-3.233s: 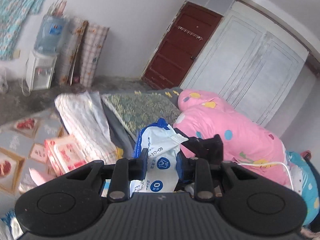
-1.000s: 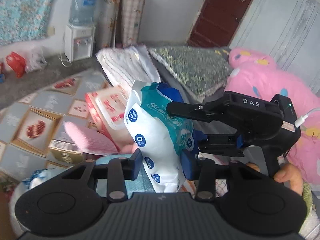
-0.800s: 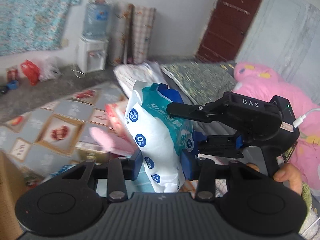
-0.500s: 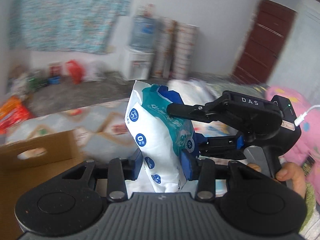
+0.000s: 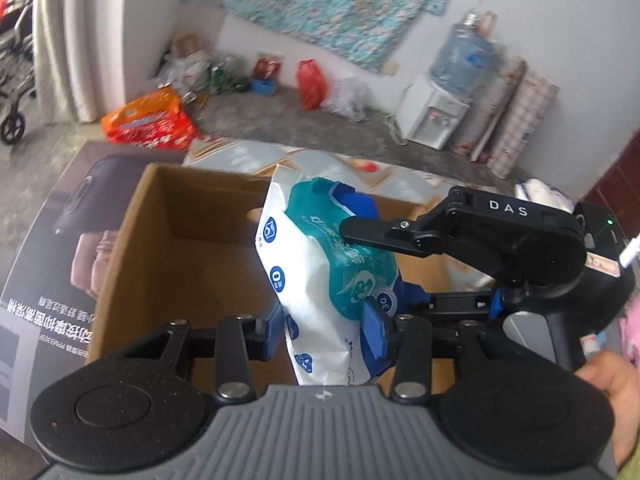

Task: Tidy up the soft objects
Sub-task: 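Lower the wet-wipes pack into the cardboard box and open the right tool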

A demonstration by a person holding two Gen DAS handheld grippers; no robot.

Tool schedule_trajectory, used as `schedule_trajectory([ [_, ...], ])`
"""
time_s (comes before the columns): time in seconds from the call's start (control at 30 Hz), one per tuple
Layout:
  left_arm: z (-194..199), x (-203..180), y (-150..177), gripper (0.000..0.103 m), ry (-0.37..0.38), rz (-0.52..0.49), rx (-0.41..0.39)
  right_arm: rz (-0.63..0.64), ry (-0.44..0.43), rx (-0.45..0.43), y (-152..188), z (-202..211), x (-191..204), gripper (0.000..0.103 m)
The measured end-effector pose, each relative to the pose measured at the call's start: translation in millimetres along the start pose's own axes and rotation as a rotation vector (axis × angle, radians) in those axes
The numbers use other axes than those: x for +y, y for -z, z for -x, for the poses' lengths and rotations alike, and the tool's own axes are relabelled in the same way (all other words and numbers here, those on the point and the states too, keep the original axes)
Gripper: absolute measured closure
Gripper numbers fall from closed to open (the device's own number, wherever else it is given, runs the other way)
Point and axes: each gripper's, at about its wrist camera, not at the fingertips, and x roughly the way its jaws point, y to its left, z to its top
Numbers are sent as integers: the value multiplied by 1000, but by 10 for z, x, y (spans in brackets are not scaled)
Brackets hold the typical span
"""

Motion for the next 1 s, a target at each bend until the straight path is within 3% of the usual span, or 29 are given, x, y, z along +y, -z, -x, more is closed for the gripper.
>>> schedule_trajectory([
  [0.17,-138,197,-43,49,-134,-12,-36,-41,82,-35,65,-368,-23,50],
  [0.37,20,335,26,48,-152,23,-51,-48,164,-16,187,-593,-210,50],
  [0.57,292,477,83,45,-167,44,-130,43,220,-10,244,-636,-17,50],
  [0.7,333,602,88,45,-174,67,-142,95,260,-13,148,-670,30,50],
  [0.93,290,733,124,45,-177,92,-126,160,197,124,117,-890,182,51],
  [1.0,292,753,127,45,-186,102,-128,169,202,118,149,-890,237,51],
])
